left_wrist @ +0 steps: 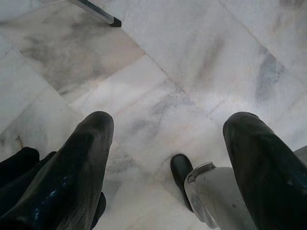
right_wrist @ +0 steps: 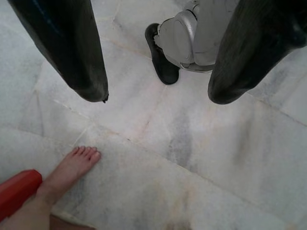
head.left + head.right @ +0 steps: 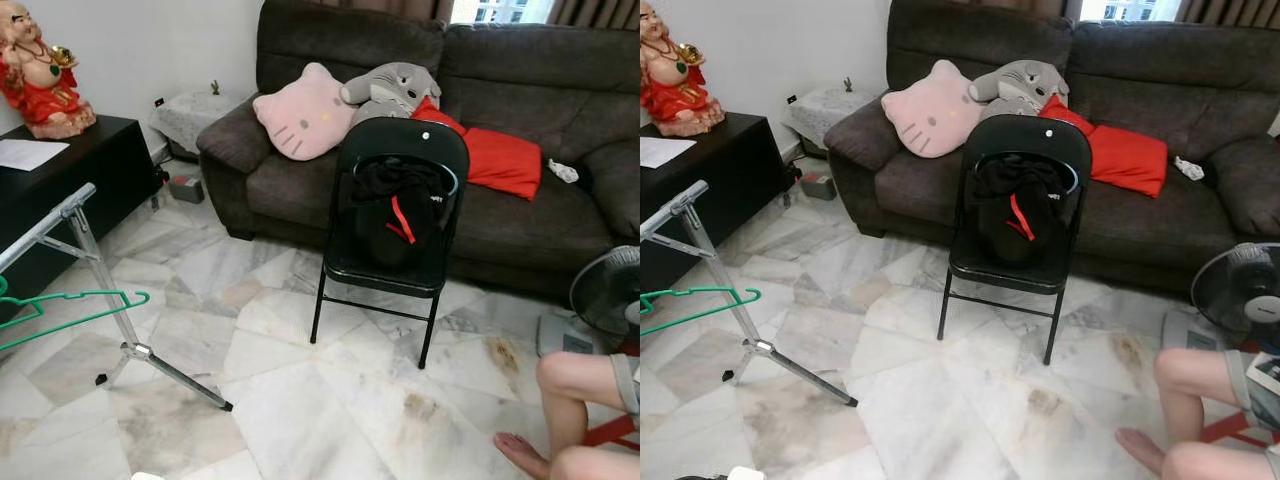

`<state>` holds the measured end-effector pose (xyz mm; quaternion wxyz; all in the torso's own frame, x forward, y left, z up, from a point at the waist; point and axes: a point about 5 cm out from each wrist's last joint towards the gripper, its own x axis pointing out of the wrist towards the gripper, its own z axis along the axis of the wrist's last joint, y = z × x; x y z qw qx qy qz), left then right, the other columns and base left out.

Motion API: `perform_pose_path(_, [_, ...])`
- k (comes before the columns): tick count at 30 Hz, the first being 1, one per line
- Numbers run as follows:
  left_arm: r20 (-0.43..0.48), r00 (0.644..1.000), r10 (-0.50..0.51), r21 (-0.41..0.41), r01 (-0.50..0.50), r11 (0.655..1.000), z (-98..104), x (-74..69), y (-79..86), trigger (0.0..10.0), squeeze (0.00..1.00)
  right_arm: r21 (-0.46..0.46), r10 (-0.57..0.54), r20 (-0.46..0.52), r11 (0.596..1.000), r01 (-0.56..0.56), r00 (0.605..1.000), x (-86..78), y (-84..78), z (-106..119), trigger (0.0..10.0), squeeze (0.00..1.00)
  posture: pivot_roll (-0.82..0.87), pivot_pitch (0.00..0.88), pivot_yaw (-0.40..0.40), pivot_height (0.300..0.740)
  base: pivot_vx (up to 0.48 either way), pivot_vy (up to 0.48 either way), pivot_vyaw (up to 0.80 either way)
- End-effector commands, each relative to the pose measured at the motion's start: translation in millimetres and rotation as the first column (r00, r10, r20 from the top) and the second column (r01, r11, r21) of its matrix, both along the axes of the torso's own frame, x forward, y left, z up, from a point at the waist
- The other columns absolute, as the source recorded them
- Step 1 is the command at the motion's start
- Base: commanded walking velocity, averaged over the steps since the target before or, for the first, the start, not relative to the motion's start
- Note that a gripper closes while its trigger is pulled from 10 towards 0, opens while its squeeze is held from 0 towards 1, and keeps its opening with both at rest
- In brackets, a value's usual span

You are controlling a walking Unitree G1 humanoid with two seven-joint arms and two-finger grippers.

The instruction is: Hang hanger

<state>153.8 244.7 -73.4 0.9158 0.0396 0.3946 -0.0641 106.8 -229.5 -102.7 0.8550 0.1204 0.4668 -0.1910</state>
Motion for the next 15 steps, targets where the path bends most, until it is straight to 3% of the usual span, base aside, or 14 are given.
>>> perform_pose_path(1, [-0.029,1.000,0.008,-0.001,-0.008,1.000,-2.8,-4.4,0.1,10.0,0.00,0.004,-0.015,-0.010,1.000,0.015,1.000,-3.3,-0.8,-0.9,10.0,0.00,-0.06,0.000,0.009,0.740,0.270,0.000,0.00])
perform_pose_path(4, [-0.030,1.000,0.011,-0.004,-0.011,1.000,-3.0,-4.2,-0.3,10.0,0.00,0.006,-0.016,-0.014,1.000,0.016,1.000,-3.5,-0.1,-1.2,10.0,0.00,-0.06,0.000,0.009,0.740,0.271,0.000,-0.16])
perform_pose_path(8, [-0.032,0.999,0.014,-0.008,-0.014,1.000,-3.5,-4.6,-0.9,10.0,0.00,0.014,-0.020,-0.010,1.000,0.020,1.000,-3.3,1.6,-1.4,10.0,0.00,-0.06,0.000,0.010,0.740,0.271,0.000,-0.78])
perform_pose_path(15, [-0.050,0.998,0.025,-0.005,-0.025,1.000,-5.4,-7.8,-0.5,10.0,0.00,0.018,-0.011,-0.008,1.000,0.011,1.000,-1.1,6.3,-1.9,10.0,0.00,-0.05,0.000,0.007,0.740,0.271,0.000,0.00])
